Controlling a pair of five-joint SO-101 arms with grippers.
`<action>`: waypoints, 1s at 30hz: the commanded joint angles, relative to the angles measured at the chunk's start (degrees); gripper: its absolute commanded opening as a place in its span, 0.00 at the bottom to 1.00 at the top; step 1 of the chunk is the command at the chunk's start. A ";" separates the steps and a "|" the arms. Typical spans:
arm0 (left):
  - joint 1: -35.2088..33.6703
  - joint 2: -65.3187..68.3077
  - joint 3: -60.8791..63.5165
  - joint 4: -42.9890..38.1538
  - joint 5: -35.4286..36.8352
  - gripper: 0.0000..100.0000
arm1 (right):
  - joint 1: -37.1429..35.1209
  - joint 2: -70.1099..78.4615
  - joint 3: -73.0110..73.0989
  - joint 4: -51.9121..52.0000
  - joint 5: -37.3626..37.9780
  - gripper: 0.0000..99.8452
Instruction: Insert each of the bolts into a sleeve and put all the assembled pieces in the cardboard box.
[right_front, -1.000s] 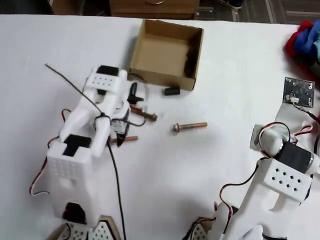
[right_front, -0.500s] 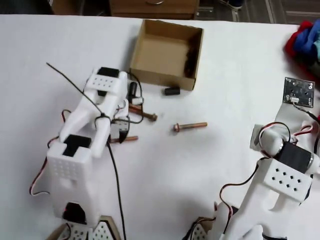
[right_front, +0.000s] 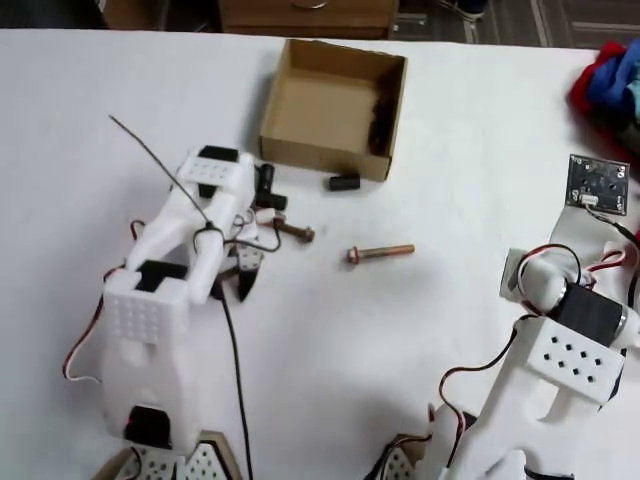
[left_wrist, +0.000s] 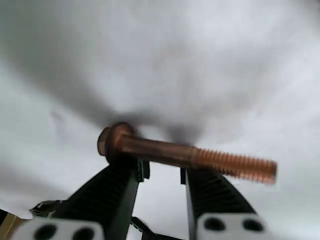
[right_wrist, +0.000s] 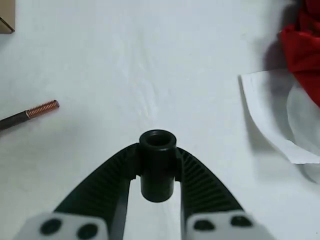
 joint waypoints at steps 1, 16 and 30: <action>-1.58 0.18 -5.93 -0.26 0.79 0.14 | 0.40 -1.80 -3.08 -0.75 0.44 0.02; -1.76 0.79 -16.75 3.69 2.11 0.14 | 0.40 -1.80 -3.08 -0.75 0.44 0.02; -1.41 0.97 -16.48 -0.18 12.66 0.14 | 0.57 -1.80 -2.99 -0.57 0.44 0.02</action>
